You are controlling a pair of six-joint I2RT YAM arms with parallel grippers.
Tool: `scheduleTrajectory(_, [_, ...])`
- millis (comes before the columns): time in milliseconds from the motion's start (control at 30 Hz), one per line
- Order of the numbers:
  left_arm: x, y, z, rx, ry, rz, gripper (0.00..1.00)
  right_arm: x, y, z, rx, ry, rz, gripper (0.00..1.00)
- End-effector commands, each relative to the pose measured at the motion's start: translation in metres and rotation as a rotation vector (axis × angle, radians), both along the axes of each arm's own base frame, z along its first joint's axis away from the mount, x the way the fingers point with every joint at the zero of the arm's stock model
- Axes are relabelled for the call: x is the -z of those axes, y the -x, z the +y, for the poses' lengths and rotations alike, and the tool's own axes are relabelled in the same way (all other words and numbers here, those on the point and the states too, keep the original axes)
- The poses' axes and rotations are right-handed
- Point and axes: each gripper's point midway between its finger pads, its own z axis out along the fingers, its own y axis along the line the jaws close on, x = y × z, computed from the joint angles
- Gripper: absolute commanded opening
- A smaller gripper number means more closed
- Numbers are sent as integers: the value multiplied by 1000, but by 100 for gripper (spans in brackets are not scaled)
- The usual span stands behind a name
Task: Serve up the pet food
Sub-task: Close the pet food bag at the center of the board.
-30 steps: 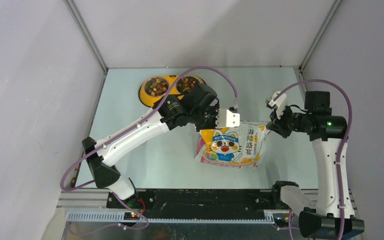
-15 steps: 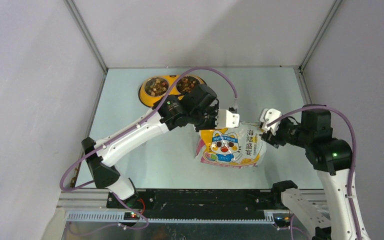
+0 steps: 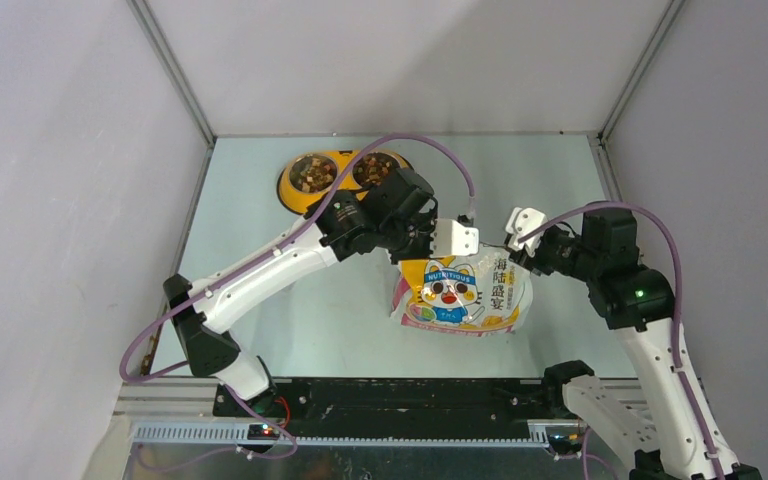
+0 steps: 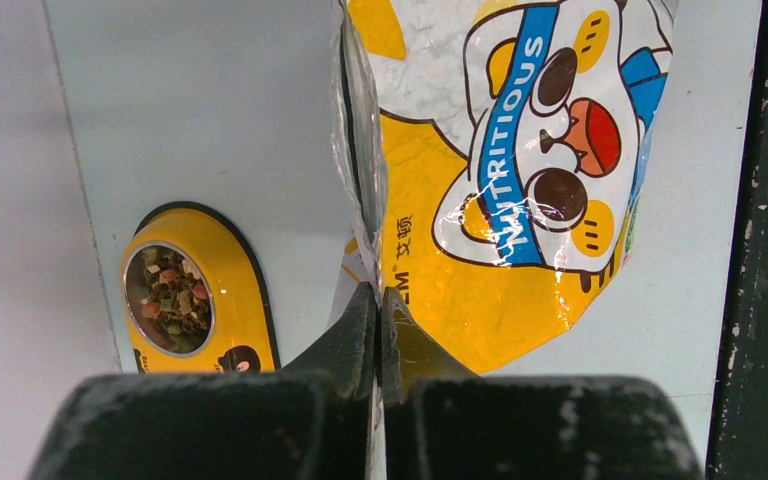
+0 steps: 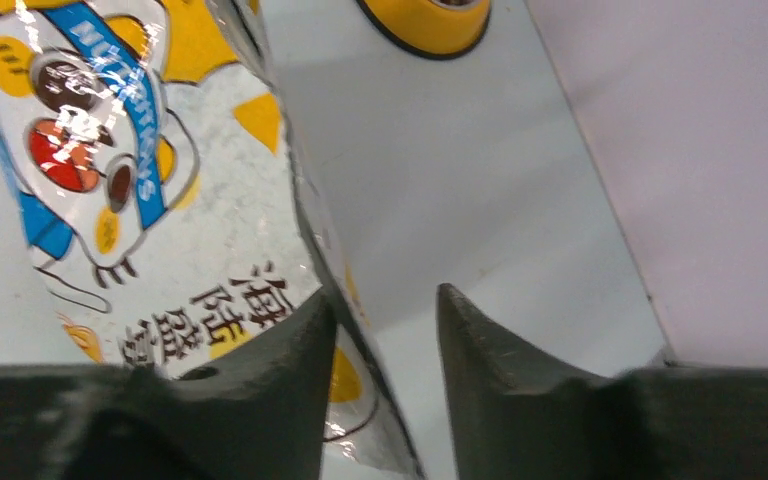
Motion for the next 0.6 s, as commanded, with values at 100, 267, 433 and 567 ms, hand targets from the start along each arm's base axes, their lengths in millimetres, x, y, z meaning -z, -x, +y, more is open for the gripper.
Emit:
scheduleTrajectory(100, [5,12,24,-19,-48,34,0,-8,1,21,-117,-29,-40,21])
scheduleTrajectory(267, [9,14,26,-12,-62,45,0,-14,-4,16,-78,-28,-66,0])
scheduleTrajectory(433, [15,16,30,-10,-85,49,0,-24,-1,17,-48,-124,32,0])
scheduleTrajectory(567, [20,19,36,-4,-100,54,0,-26,4,17,-72,-178,125,20])
